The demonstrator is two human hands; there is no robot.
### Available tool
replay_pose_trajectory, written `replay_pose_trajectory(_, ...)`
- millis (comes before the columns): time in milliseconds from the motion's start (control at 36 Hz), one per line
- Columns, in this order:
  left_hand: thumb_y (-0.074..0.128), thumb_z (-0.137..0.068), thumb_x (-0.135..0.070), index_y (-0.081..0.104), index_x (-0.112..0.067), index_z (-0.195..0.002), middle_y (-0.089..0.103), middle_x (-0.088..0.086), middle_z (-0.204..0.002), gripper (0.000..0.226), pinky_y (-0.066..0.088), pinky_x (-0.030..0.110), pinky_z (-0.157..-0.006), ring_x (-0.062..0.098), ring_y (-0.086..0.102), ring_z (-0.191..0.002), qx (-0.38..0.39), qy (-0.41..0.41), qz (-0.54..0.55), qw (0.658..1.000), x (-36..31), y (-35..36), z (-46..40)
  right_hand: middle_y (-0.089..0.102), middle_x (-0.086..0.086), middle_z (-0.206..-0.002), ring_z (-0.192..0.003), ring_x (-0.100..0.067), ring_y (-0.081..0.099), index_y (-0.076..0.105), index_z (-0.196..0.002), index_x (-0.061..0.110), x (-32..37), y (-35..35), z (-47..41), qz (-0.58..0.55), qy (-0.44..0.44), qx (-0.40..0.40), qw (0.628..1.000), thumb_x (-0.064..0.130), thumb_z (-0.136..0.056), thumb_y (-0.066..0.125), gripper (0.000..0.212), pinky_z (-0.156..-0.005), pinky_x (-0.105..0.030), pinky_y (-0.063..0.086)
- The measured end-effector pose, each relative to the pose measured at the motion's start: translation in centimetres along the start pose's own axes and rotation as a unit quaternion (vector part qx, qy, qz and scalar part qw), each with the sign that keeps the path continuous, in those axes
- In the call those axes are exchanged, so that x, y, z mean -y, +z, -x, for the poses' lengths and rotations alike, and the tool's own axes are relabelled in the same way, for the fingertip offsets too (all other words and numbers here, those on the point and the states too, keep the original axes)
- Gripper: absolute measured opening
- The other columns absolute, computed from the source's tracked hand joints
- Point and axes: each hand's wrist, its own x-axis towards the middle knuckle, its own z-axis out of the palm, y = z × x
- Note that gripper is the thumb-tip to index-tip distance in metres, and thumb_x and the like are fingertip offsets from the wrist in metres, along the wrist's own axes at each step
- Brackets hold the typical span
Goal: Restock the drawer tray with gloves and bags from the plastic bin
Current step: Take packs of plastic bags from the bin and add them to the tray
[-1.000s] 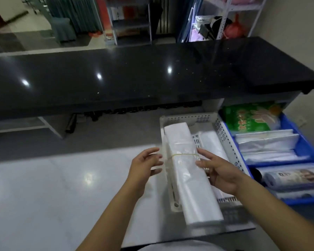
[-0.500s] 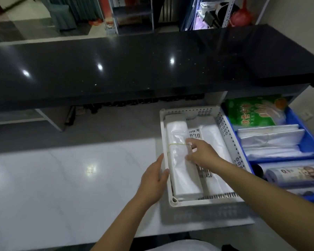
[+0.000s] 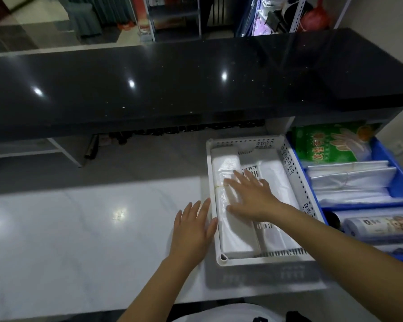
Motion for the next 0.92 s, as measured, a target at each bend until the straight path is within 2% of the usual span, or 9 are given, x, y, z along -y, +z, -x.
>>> replay_pose_trajectory(56, 0.006, -0.094, -0.067, 0.011, -0.040, -0.156, 0.021, -0.004, -0.164, 0.068, 0.004, 0.043, -0.124, 0.019, 0.010, -0.153, -0.001, -0.006, -0.022, 1.000, 0.1, 0.0, 0.1, -0.015, 0.007, -0.166, -0.151, -0.020, -0.017, -0.005, -0.156, 0.040, 0.2, 1.0, -0.2, 0.020, -0.009, 0.040, 0.999, 0.062, -0.091, 0.045, 0.085, -0.120, -0.058, -0.002)
replay_pose_trajectory(139, -0.005, -0.086, -0.074, 0.010, -0.044, -0.155, 0.017, -0.005, -0.165, 0.076, -0.001, 0.043, -0.123, 0.019, 0.005, -0.153, -0.009, -0.018, -0.040, 0.999, 0.2, 0.1, 0.3, -0.022, 0.006, -0.164, -0.150, -0.020, -0.021, -0.015, -0.154, 0.039, 0.4, 2.5, -0.1, 0.046, -0.015, 0.024, 0.999, 0.065, -0.093, 0.033, 0.082, -0.120, -0.059, -0.002)
replay_pose_trajectory(361, 0.012, -0.096, -0.069, 0.013, -0.047, -0.154, 0.017, -0.007, -0.165, 0.062, -0.011, 0.035, -0.117, 0.016, 0.006, -0.153, -0.005, -0.049, -0.040, 0.998, 0.1, 0.7, 0.3, -0.034, 0.001, -0.160, -0.145, -0.025, -0.035, -0.031, -0.148, 0.034, 0.2, 5.1, 0.1, 0.066, -0.034, -0.027, 0.997, 0.066, -0.093, 0.011, 0.076, -0.118, -0.058, -0.012)
replay_pose_trajectory(444, 0.003, -0.091, -0.073, 0.012, -0.047, -0.153, 0.017, -0.008, -0.165, 0.068, -0.008, 0.037, -0.119, 0.016, 0.007, -0.153, -0.005, -0.058, -0.042, 0.997, -0.1, 0.8, 0.4, -0.038, 0.002, -0.158, -0.142, -0.023, -0.040, -0.033, -0.146, 0.037, 0.0, 6.0, 0.4, 0.053, -0.038, -0.048, 0.997, 0.068, -0.089, 0.000, 0.074, -0.117, -0.056, -0.017)
replay_pose_trajectory(528, -0.005, -0.087, -0.076, 0.016, -0.047, -0.153, 0.021, -0.009, -0.164, 0.074, -0.003, 0.042, -0.122, 0.016, 0.010, -0.153, -0.009, -0.078, -0.046, 0.996, -0.5, 0.8, 0.7, -0.036, 0.003, -0.159, -0.142, -0.021, -0.041, -0.031, -0.147, 0.037, -0.2, 6.3, 0.2, 0.041, -0.040, -0.058, 0.997, 0.068, -0.089, 0.002, 0.074, -0.115, -0.053, -0.022)
replay_pose_trajectory(611, 0.006, -0.091, -0.073, 0.018, -0.048, -0.152, 0.023, -0.009, -0.163, 0.067, -0.005, 0.041, -0.120, 0.016, 0.012, -0.152, -0.017, -0.106, -0.028, 0.994, -1.0, 0.8, 1.1, -0.028, 0.002, -0.162, -0.146, -0.023, -0.033, -0.027, -0.148, 0.038, -0.4, 6.0, 0.0, 0.046, -0.044, -0.055, 0.996, 0.070, -0.087, 0.005, 0.076, -0.114, -0.052, -0.023)
replay_pose_trajectory(694, 0.017, -0.094, -0.071, 0.014, -0.049, -0.152, 0.020, -0.008, -0.164, 0.062, -0.008, 0.037, -0.118, 0.016, 0.009, -0.152, -0.037, -0.124, -0.017, 0.991, -1.5, 0.5, 1.3, -0.018, 0.003, -0.165, -0.149, -0.022, -0.025, -0.015, -0.153, 0.037, -0.6, 5.0, -0.2, 0.040, -0.051, -0.048, 0.997, 0.073, -0.084, 0.012, 0.082, -0.114, -0.053, -0.019)
replay_pose_trajectory(806, 0.024, -0.086, -0.080, 0.004, -0.052, -0.152, 0.008, -0.008, -0.166, 0.074, -0.004, 0.041, -0.121, 0.016, -0.001, -0.153, -0.055, -0.145, 0.004, 0.988, -1.7, -0.3, 2.3, -0.004, 0.005, -0.167, -0.151, -0.019, -0.018, 0.007, -0.154, 0.040, -0.1, 3.0, 0.1, 0.031, -0.064, -0.038, 0.997, 0.076, -0.081, 0.015, 0.083, -0.118, -0.055, -0.014)
replay_pose_trajectory(917, 0.023, -0.081, -0.085, 0.000, -0.056, -0.149, 0.001, -0.012, -0.166, 0.078, -0.005, 0.041, -0.122, 0.012, -0.007, -0.152, -0.083, -0.170, 0.023, 0.982, -2.0, -0.8, 5.1, 0.000, 0.008, -0.167, -0.153, -0.018, -0.012, 0.016, -0.152, 0.045, 2.3, 0.9, 1.6, 0.019, -0.100, -0.033, 0.994, 0.079, -0.083, 0.015, 0.077, -0.120, -0.056, -0.009)
